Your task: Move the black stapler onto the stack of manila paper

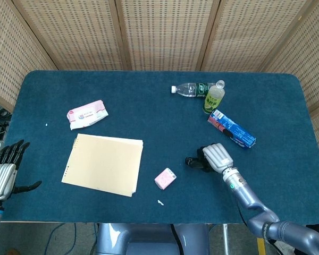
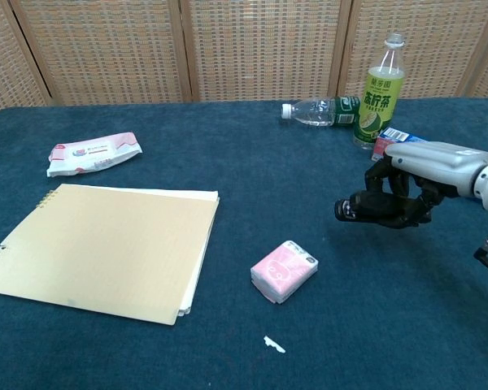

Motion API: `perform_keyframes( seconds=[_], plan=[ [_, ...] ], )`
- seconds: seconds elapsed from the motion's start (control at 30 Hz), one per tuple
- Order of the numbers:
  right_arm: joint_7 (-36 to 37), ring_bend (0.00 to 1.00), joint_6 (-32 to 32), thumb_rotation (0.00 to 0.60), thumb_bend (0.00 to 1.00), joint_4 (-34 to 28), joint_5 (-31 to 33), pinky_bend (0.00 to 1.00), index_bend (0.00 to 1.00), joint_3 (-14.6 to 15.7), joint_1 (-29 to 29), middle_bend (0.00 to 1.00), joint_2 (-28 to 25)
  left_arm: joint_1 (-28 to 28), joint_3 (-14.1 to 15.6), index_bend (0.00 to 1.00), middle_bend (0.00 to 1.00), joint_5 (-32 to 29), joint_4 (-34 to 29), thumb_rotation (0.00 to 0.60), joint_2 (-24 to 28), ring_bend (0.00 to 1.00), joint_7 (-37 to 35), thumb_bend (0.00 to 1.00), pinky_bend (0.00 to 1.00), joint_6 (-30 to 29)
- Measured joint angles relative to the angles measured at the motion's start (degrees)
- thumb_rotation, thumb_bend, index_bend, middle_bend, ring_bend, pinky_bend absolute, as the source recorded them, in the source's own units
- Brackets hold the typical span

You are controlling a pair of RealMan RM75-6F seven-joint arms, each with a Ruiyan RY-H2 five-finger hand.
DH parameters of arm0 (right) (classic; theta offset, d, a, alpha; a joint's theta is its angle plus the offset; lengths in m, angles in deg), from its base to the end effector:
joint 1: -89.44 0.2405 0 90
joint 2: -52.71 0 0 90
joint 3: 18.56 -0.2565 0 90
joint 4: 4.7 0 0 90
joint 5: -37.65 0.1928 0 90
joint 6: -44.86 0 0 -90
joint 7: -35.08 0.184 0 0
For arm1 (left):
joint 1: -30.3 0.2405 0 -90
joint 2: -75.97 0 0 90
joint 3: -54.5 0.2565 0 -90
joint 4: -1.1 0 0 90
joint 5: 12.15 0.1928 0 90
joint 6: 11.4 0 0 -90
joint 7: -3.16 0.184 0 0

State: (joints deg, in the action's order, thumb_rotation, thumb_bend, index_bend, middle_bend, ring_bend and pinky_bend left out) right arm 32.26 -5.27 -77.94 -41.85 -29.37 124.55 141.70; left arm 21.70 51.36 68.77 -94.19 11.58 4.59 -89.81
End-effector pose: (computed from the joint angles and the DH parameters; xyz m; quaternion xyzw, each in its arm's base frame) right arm -0.1972 -0.3719 -0.0119 0.7415 -0.3977 0.3636 0.3997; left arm -0.3012 0.2381 0.1549 -0.5986 -0.4301 -0.3701 0.5654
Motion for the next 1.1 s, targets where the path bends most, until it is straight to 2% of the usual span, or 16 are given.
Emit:
perform_keyframes(
  seconds=[0.17, 0.4, 0.7, 0.93, 1.03, 1.1],
  plan=[
    [-4.68, 0.62, 4.1, 0.6, 0.57, -2.94, 7.35, 0.51, 0.67, -3.09, 2.77, 0.67, -0.84, -0.16, -0.05, 0.0, 0.0, -0.11, 0.03, 0.6, 0.3, 0.0, -0.99, 0.0, 0.0, 0.42],
    [-17.28, 0.62, 7.9, 0.6, 0.57, -5.84, 24.27, 0.51, 0.66, -5.94, 9.01, 0.67, 0.0, -0.47, -0.29, 0.0, 0.0, -0.63, 0.25, 0.6, 0.9, 0.0, -2.89, 0.0, 0.0, 1.28],
    [-33.18, 0.62, 4.68, 0.6, 0.57, -5.62, 45.57, 0.51, 0.66, -6.01, 18.28, 0.66, 5.88, -0.68, -0.38, 0.0, 0.0, -1.03, 0.54, 0.6, 1.77, 0.0, -5.75, 0.0, 0.0, 2.27],
    [-40.15, 0.62, 0.41, 0.6, 0.56, -5.25, 54.81, 0.51, 0.64, -4.96, 23.43, 0.64, 9.79, -1.11, -0.42, 0.0, 0.0, -1.34, 0.91, 0.6, 2.23, 0.0, -7.4, 0.0, 0.0, 3.42],
    [-41.55, 0.55, -0.41, 0.6, 0.53, -4.98, 56.46, 0.47, 0.59, -4.51, 24.58, 0.57, 10.69, -1.23, -0.5, 0.0, 0.0, -1.51, 1.17, 0.6, 2.36, 0.0, -7.92, 0.0, 0.0, 3.67],
    [-42.21, 0.42, -0.7, 0.6, 0.42, -4.77, 57.28, 0.36, 0.45, -4.19, 25.11, 0.43, 11.12, -1.3, -0.54, 0.0, 0.0, -1.68, 1.34, 0.6, 2.42, 0.0, -8.24, 0.0, 0.0, 3.88]
  ],
)
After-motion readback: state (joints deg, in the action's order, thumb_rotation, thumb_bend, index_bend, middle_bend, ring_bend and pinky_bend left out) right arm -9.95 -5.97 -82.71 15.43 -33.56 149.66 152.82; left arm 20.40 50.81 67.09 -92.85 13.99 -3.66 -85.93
